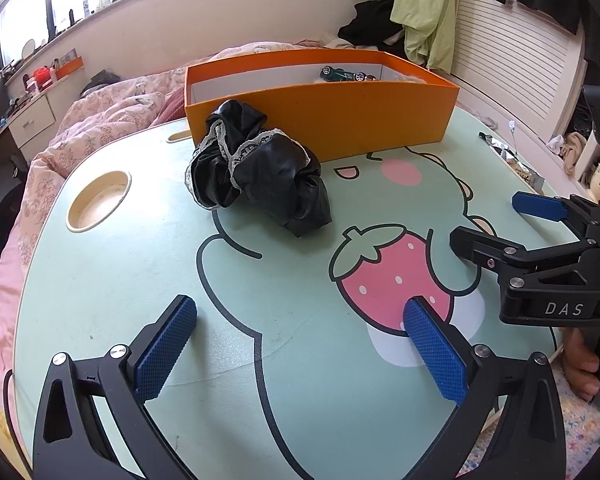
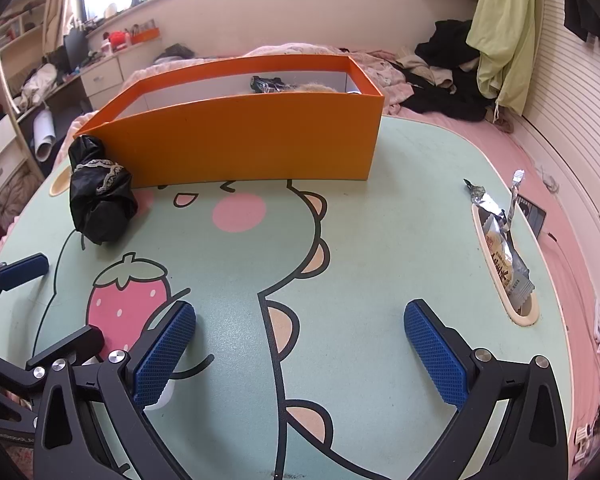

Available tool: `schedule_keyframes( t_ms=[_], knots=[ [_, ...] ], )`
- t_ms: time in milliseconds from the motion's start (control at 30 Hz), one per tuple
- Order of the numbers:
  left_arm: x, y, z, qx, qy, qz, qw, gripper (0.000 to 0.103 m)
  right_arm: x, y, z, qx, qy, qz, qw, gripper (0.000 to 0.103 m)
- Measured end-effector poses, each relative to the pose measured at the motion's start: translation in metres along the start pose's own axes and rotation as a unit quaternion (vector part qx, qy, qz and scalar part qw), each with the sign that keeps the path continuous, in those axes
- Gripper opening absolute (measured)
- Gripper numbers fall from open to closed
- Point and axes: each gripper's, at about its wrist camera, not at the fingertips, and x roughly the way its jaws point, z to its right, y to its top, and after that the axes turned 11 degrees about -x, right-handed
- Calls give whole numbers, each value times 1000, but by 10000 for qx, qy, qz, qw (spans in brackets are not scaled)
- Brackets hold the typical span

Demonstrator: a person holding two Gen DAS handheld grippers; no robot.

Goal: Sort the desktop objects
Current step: 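Reach into the orange box and grasp the green toy car with the right gripper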

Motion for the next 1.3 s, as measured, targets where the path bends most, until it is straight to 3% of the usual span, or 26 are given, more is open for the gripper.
schedule_keyframes(
  t_ms=[267, 400, 533, 667, 800, 933, 1267, 1300],
  knots=[
    [-5, -4, -3, -17, -22, 35, 10000, 103, 1, 2, -5, -280, 140, 8, 9995, 102],
    [-5, -5, -3, -19, -19, 38, 10000, 103, -13, 12, -10, -424, 7, 262, 9988, 86],
    [-5, -5, -3, -20, -17, 38, 10000, 103, -41, 47, -9, -588, -60, 777, 9952, 84],
    [-4, -5, -2, -21, -14, 37, 10000, 103, -49, 99, 2, -721, -187, 1019, 9920, 81],
    [-4, -5, -3, -23, -17, 38, 10000, 103, -25, 148, 20, -789, 73, 797, 9937, 67],
    [-5, -5, -2, -22, -15, 40, 10000, 103, 11, 173, 44, -440, 563, 339, 9969, 62],
    [-4, -4, -1, -25, -13, 45, 10000, 103, 70, 183, 38, -541, 583, -364, 9962, 61],
    [-4, -5, -1, -27, -13, 44, 10000, 103, 80, 183, 36, -534, 631, -490, 9954, 56]
  ],
)
